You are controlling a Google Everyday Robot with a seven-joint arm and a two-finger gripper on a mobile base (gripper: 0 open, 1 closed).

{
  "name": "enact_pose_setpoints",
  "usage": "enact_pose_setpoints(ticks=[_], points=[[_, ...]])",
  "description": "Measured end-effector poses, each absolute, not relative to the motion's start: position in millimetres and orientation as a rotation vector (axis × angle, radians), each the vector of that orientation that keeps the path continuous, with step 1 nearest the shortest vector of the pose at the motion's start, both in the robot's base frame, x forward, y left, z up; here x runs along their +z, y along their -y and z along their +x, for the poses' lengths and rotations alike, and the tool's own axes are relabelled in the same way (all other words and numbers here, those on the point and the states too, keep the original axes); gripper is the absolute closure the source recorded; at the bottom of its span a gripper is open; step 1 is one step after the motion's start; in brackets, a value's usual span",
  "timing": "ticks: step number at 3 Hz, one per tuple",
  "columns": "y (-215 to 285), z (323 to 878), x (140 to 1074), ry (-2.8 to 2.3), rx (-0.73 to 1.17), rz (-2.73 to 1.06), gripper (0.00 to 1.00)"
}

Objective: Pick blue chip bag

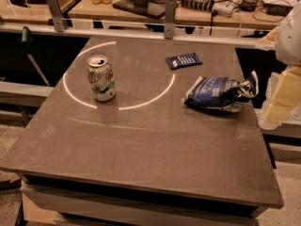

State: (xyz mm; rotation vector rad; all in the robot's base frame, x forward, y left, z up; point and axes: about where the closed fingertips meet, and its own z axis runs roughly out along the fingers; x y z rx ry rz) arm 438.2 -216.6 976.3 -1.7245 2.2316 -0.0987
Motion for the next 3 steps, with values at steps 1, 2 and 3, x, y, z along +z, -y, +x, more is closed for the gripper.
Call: enact_pose_setpoints(ticks=[1, 2, 3], points=[[217, 438, 976, -2.231, -0.099, -1.724, 0.0], [221, 445, 970, -2.22, -0.017, -1.657, 0.0], [228, 473, 952, -2.19, 0.125, -1.554, 0.0]])
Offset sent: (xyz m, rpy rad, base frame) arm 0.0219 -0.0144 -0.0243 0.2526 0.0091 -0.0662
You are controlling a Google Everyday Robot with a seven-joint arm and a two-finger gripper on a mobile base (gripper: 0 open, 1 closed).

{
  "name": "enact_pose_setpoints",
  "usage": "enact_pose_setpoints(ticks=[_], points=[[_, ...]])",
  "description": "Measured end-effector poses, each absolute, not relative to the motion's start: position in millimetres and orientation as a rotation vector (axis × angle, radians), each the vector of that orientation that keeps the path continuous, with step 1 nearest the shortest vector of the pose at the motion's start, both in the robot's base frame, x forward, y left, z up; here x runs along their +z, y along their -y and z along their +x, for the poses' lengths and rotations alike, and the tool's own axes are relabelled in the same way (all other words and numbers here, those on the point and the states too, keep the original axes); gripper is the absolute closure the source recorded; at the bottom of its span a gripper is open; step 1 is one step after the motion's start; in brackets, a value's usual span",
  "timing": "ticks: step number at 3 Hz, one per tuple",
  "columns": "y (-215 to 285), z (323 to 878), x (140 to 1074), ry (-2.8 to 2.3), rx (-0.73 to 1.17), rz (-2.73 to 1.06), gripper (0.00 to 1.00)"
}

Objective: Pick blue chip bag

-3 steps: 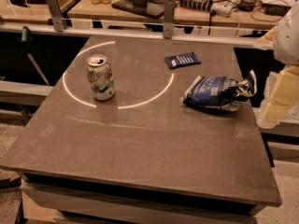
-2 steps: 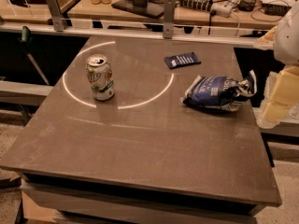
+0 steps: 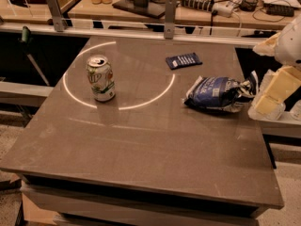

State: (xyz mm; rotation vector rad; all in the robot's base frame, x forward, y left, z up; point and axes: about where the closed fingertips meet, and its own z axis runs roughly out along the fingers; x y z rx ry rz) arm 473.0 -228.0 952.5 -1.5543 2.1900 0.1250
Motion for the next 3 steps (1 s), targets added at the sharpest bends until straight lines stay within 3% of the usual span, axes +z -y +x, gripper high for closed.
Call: enact_pose_setpoints(ticks=[2, 3], points=[[206, 540, 892, -2.086, 0.292, -1.607, 0.0], [197, 555, 867, -2.058, 0.336, -1.679, 0.15]])
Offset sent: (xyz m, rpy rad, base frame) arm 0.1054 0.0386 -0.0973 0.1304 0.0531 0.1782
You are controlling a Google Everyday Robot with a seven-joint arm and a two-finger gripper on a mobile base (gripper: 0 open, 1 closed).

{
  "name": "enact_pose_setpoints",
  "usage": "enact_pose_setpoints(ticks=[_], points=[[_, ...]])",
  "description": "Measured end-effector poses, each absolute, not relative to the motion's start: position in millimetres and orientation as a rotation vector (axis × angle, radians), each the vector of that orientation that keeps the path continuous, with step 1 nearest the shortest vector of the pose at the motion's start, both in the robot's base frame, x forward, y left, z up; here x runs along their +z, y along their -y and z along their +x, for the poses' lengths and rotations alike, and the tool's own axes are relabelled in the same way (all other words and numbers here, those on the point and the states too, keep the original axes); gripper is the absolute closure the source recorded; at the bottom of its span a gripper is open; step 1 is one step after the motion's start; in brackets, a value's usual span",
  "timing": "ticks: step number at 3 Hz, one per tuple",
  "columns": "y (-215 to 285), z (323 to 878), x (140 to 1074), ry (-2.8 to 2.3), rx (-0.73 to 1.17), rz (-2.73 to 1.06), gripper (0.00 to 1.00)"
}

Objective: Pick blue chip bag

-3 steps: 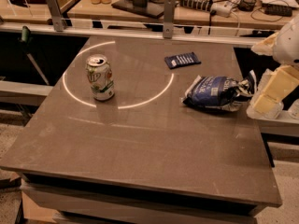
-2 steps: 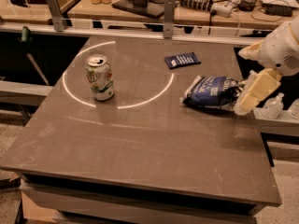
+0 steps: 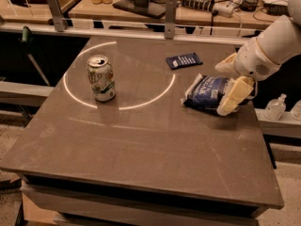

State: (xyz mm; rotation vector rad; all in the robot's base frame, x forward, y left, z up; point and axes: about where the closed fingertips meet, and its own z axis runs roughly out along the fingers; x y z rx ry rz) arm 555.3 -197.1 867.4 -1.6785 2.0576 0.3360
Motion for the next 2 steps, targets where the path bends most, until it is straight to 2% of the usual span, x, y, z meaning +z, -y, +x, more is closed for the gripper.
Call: enact_pose_setpoints(ticks=[2], points=[[176, 585, 857, -1.953, 0.391, -1.746, 0.62]])
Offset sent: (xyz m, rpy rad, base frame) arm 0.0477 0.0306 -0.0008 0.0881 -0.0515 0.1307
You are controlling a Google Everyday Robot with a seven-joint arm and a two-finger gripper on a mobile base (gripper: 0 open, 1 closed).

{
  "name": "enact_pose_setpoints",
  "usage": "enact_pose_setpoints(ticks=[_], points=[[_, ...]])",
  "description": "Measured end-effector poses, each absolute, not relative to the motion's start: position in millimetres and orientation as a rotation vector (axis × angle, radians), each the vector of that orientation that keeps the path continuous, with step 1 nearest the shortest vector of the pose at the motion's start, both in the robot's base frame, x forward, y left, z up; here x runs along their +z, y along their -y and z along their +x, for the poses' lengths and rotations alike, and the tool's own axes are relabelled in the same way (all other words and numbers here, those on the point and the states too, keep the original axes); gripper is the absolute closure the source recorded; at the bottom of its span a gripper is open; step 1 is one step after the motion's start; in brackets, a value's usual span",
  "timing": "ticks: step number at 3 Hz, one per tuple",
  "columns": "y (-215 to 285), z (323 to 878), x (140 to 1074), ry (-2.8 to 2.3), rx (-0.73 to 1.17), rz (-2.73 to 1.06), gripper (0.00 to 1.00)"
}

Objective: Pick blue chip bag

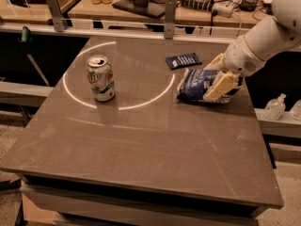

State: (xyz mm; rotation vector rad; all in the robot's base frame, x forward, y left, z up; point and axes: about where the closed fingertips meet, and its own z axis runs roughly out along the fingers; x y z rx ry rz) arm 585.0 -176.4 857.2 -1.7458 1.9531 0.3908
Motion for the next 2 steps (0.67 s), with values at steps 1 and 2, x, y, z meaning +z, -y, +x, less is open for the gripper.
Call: enact_pose_setpoints(ticks=[1, 2], points=[[162, 599, 880, -1.835, 0.424, -1.741, 0.85], [141, 609, 936, -1.649, 0.449, -1.728, 1.0]])
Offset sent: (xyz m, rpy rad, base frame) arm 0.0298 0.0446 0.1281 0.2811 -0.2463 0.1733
